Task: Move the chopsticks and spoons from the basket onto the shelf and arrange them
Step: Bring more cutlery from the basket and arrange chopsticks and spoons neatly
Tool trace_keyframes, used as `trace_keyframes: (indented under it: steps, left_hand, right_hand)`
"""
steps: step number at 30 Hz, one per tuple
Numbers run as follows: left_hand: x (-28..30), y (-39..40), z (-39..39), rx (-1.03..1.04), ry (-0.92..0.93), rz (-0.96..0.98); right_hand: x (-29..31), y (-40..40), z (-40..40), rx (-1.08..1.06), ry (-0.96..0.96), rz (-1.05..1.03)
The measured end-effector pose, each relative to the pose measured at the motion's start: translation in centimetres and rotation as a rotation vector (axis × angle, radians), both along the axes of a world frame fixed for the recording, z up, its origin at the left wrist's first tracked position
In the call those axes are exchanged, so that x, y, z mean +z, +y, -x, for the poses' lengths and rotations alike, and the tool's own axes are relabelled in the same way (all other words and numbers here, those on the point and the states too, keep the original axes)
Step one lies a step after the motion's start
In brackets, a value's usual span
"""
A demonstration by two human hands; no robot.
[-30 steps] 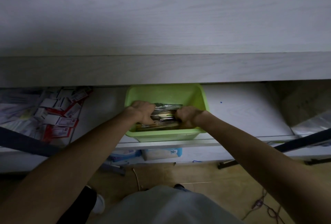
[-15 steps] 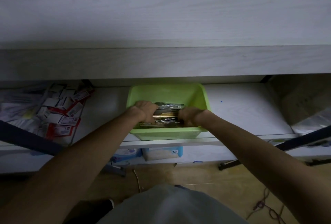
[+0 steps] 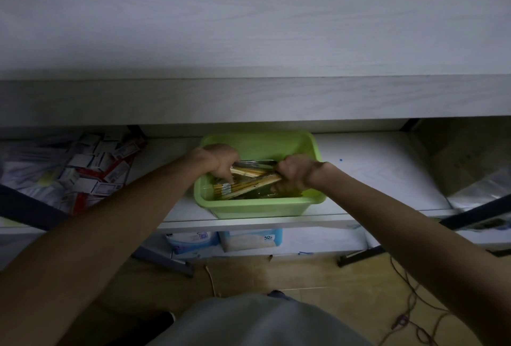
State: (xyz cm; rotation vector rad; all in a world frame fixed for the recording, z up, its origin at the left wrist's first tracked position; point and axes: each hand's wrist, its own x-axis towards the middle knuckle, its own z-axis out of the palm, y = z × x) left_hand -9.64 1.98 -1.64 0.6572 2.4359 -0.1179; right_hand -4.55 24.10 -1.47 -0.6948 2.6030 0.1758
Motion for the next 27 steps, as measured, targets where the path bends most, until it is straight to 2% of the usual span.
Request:
trace_keyframes:
  steps: [6, 12, 19, 27]
  left_hand:
    - [1.0, -0.1, -0.2, 0.007, -0.016, -0.028]
    - [1.5, -0.5, -0.2, 0.036, -0.031, -0.052]
    - [2.5, -0.4, -0.1, 0.082, -0.118, -0.044]
    - [3.0, -1.5, 0.7, 0.201, -0.230, -0.205]
  right_hand:
    - [1.4, 0.6, -0.4, 0.020, 0.035, -0.057]
    - [1.9, 0.7, -0.9, -0.051, -0.039, -0.032]
    - [2.3, 0.1, -2.0, -0.031, -0.023, -0.116]
    - [4.4, 0.0, -2.4, -0.075, 0.004, -0.139]
